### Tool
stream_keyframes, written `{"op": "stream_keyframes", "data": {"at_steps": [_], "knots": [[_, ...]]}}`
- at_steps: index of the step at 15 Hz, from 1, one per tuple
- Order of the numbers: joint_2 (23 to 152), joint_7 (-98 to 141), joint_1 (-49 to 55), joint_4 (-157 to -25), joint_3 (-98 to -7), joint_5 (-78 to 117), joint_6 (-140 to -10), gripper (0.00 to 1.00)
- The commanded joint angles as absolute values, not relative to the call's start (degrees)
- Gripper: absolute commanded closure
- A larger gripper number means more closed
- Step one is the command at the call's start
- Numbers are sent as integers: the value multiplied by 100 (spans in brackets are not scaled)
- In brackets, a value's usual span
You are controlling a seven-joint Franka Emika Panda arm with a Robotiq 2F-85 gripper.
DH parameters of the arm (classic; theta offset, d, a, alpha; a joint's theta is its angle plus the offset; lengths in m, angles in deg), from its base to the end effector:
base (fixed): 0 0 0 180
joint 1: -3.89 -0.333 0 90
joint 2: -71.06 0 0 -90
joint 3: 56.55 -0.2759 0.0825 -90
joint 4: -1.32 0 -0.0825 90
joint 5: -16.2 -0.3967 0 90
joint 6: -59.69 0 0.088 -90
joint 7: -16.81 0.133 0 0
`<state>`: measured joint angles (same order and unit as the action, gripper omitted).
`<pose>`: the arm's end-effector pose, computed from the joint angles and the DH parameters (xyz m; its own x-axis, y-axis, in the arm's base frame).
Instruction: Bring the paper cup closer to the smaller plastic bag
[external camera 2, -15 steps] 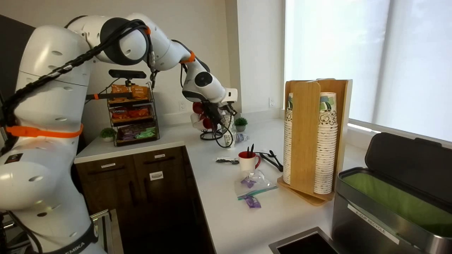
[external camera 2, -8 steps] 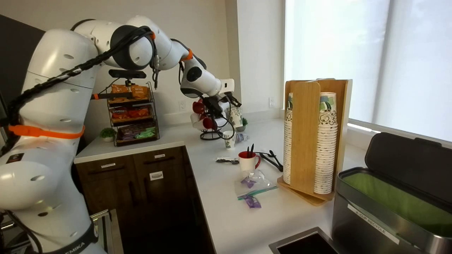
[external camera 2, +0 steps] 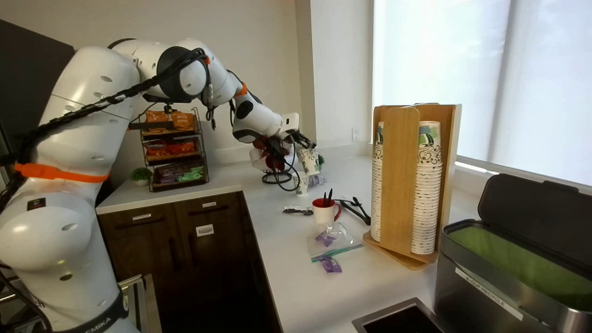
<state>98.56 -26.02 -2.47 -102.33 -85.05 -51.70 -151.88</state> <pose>0.6151 0.2217 0.3396 0.4727 -0.3142 0.8233 -0.0747 -0.9452 -0.3178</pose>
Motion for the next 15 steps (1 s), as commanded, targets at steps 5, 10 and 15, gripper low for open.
{"op": "stream_keyframes", "data": {"at_steps": [5, 10, 15], "knots": [[9979, -1794, -152, -10212, -8638, -5200, -15271, 99], [10148, -2091, -371, -10320, -8460, -5914, -15793, 99], [10298, -2625, -388, -10373, -8618, -7065, -15668, 99]]}}
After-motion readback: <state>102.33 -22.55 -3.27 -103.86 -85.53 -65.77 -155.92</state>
